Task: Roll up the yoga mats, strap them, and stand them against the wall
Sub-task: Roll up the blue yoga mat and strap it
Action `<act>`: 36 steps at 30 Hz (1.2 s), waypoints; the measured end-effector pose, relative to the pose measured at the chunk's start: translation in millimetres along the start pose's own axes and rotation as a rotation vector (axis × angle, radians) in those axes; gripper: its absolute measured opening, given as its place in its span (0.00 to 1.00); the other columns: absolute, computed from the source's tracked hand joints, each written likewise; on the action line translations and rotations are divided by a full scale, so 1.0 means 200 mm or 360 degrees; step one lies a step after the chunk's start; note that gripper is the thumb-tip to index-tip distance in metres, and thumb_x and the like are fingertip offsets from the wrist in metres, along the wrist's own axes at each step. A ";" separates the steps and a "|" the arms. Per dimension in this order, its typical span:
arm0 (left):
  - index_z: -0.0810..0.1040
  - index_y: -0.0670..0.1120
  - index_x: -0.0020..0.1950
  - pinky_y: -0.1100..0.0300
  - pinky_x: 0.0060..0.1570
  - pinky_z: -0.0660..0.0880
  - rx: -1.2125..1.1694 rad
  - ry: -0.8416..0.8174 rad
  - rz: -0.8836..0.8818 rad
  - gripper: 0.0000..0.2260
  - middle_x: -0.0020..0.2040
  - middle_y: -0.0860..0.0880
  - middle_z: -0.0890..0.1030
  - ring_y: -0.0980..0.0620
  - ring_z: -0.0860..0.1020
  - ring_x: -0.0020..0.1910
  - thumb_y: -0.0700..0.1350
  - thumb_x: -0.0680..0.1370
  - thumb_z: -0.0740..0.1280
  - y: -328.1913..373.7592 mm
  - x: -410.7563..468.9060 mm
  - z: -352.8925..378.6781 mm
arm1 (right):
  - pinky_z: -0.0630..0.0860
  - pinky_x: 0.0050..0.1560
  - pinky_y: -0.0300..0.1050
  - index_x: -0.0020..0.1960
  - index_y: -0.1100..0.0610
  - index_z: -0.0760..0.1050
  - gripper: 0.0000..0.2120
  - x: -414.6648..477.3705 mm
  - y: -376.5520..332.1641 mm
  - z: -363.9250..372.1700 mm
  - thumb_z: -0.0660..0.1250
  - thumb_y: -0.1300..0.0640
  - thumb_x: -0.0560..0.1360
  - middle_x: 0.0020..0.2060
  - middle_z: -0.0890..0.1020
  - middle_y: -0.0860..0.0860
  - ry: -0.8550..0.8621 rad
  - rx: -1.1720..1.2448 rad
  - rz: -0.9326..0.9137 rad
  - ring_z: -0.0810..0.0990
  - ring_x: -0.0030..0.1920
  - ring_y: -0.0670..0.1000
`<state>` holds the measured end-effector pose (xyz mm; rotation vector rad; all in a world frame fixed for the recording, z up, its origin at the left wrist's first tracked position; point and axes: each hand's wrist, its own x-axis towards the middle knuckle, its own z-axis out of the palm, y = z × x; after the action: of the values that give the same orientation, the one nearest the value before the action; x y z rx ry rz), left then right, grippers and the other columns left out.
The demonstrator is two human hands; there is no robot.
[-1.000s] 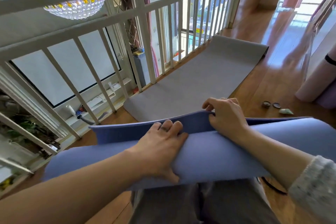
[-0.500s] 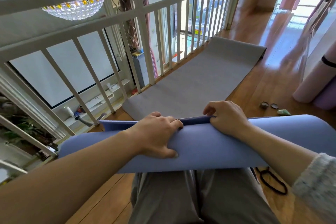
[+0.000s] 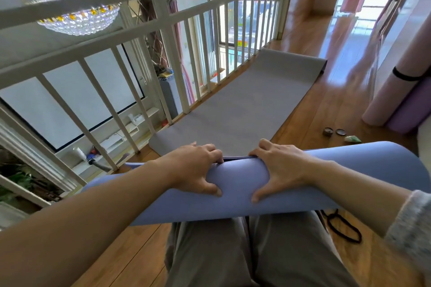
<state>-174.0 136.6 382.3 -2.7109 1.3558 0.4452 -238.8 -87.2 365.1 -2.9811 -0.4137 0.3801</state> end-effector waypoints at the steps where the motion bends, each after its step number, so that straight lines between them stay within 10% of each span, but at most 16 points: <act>1: 0.67 0.54 0.68 0.62 0.56 0.65 0.0002 -0.0020 -0.0013 0.31 0.62 0.53 0.71 0.54 0.70 0.54 0.66 0.70 0.69 0.01 0.01 -0.01 | 0.73 0.54 0.43 0.68 0.46 0.66 0.46 0.00 0.00 0.01 0.66 0.22 0.58 0.53 0.70 0.44 0.0036 0.0000 -0.0011 0.73 0.49 0.45; 10: 0.44 0.61 0.77 0.49 0.71 0.62 -0.0522 -0.0452 -0.0084 0.57 0.75 0.52 0.62 0.49 0.64 0.72 0.70 0.57 0.75 0.14 0.32 0.02 | 0.71 0.52 0.39 0.65 0.41 0.68 0.39 -0.03 0.00 0.04 0.70 0.26 0.59 0.53 0.74 0.40 0.0350 0.0158 -0.0114 0.74 0.50 0.42; 20: 0.63 0.55 0.73 0.50 0.68 0.68 -0.0731 -0.0520 -0.0041 0.37 0.67 0.52 0.71 0.50 0.71 0.66 0.58 0.68 0.76 0.14 0.36 0.00 | 0.73 0.60 0.54 0.65 0.56 0.75 0.31 0.01 0.08 0.12 0.69 0.38 0.70 0.57 0.81 0.55 0.0304 0.0589 -0.0129 0.79 0.56 0.55; 26: 0.65 0.54 0.72 0.51 0.64 0.72 -0.0834 -0.0466 -0.0089 0.37 0.65 0.53 0.74 0.52 0.73 0.61 0.62 0.68 0.74 0.10 0.36 0.01 | 0.70 0.56 0.39 0.64 0.48 0.75 0.27 -0.01 0.16 0.04 0.67 0.34 0.71 0.55 0.80 0.45 0.0425 0.0207 -0.0116 0.78 0.55 0.46; 30: 0.68 0.55 0.69 0.51 0.62 0.74 -0.0878 -0.0217 -0.0225 0.41 0.61 0.53 0.76 0.54 0.75 0.57 0.68 0.60 0.74 0.01 0.40 -0.04 | 0.62 0.66 0.47 0.63 0.49 0.76 0.40 -0.03 0.29 0.01 0.55 0.23 0.64 0.60 0.79 0.48 0.0834 0.0095 0.0210 0.74 0.61 0.52; 36: 0.62 0.50 0.72 0.51 0.61 0.72 -0.0874 0.0382 -0.0222 0.40 0.63 0.50 0.72 0.51 0.72 0.58 0.59 0.67 0.76 -0.03 0.55 -0.31 | 0.67 0.69 0.53 0.73 0.56 0.61 0.40 0.06 0.36 -0.14 0.73 0.42 0.69 0.72 0.67 0.54 0.1877 0.0856 0.0906 0.67 0.69 0.57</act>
<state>-92.8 42.1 409.6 -3.3762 1.2220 0.5647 -201.7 -155.4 379.7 -2.1915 0.5596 -1.0197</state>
